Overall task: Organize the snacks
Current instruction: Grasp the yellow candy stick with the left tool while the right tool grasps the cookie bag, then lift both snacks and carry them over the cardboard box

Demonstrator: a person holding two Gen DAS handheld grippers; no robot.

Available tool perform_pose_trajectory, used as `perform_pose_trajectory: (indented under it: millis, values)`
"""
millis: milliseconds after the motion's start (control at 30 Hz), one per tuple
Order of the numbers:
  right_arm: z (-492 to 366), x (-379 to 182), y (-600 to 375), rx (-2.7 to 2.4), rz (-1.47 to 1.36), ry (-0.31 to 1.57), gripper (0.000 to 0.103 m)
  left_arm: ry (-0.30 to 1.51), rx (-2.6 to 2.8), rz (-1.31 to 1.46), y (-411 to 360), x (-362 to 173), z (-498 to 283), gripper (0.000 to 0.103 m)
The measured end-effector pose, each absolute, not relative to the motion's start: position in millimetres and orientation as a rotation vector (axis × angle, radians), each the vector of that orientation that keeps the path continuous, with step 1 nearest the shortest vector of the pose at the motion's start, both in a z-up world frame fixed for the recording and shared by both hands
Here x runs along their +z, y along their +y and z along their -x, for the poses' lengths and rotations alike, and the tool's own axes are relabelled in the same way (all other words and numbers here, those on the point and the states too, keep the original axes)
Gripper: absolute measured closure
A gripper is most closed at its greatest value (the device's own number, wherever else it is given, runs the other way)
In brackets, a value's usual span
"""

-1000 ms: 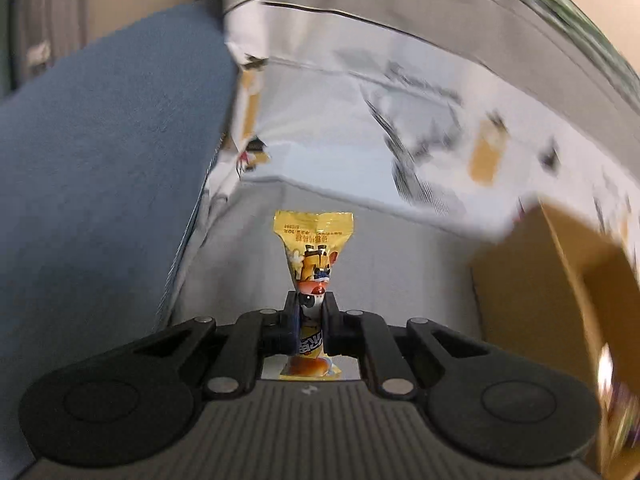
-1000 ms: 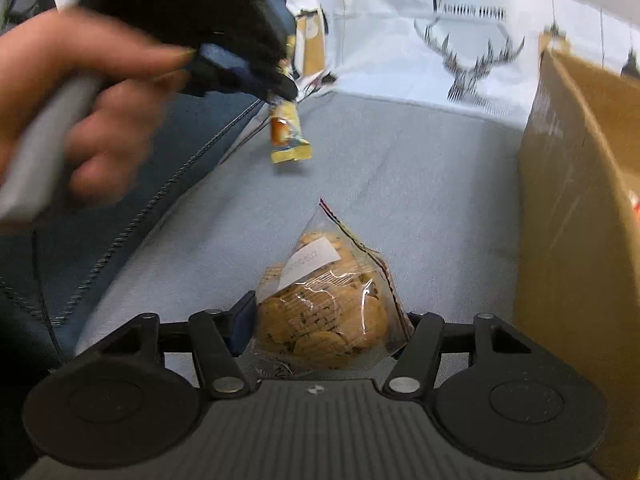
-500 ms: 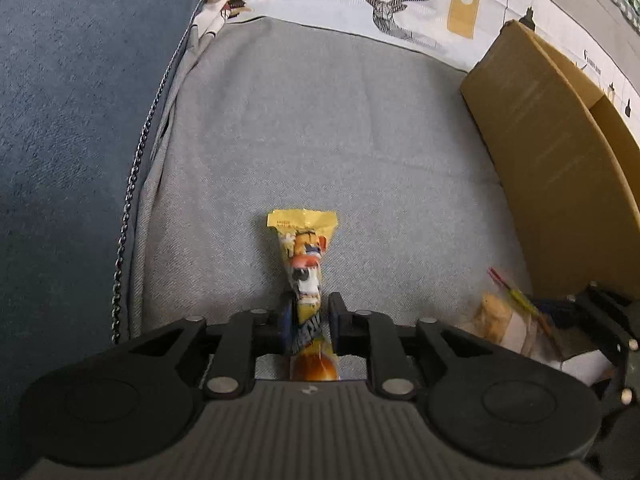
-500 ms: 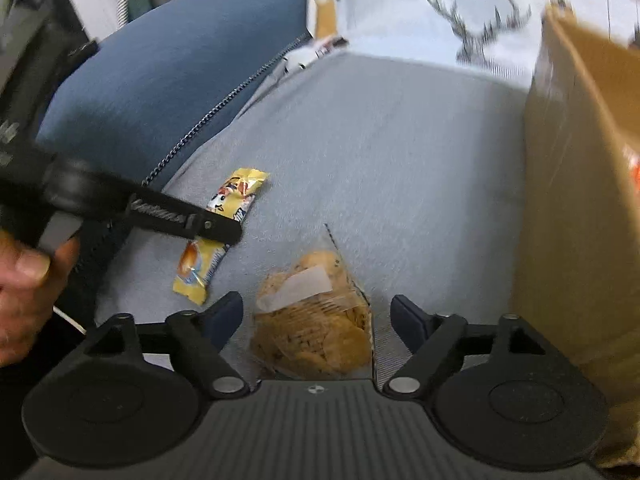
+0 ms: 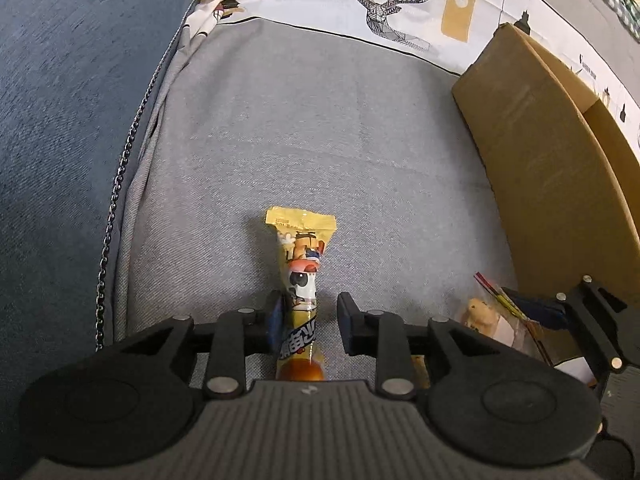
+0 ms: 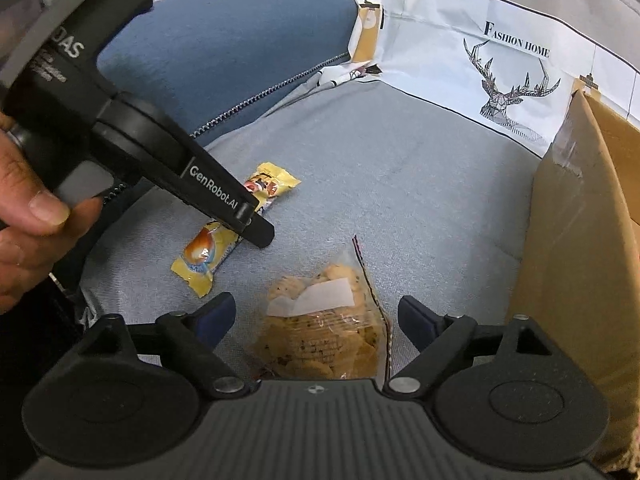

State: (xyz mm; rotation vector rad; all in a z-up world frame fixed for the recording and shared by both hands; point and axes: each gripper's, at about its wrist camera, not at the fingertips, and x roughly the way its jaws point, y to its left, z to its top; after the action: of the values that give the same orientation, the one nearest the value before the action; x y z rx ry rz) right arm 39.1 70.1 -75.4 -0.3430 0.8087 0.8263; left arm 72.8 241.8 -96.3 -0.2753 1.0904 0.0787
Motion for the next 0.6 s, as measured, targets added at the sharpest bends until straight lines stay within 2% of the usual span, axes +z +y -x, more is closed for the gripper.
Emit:
perform_pose_trajectory:
  millis: [200,300,500,533,600]
  values:
    - [-41,-80,74,0.817,0.341,0.822,0.017,1.088,0.079,0.280,242,-97,-73,0.071]
    - [-41,-81,74,0.819,0.352,0.823,0.032,1.086,0.079,0.280,243,-97,-72,0.071]
    - [-42,-77,70,0.827,0.345,0.815,0.044,1.087,0.070,0.253,239,-97,-72,0.072]
    - [-41,-74,69,0.828,0.340,0.806,0.047,1.087,0.073,0.252,239,-97,-72,0.073]
    - [-39,-69,68,0.823,0.337,0.795,0.049,1.089,0.077,0.256,239,-97,-73,0.090]
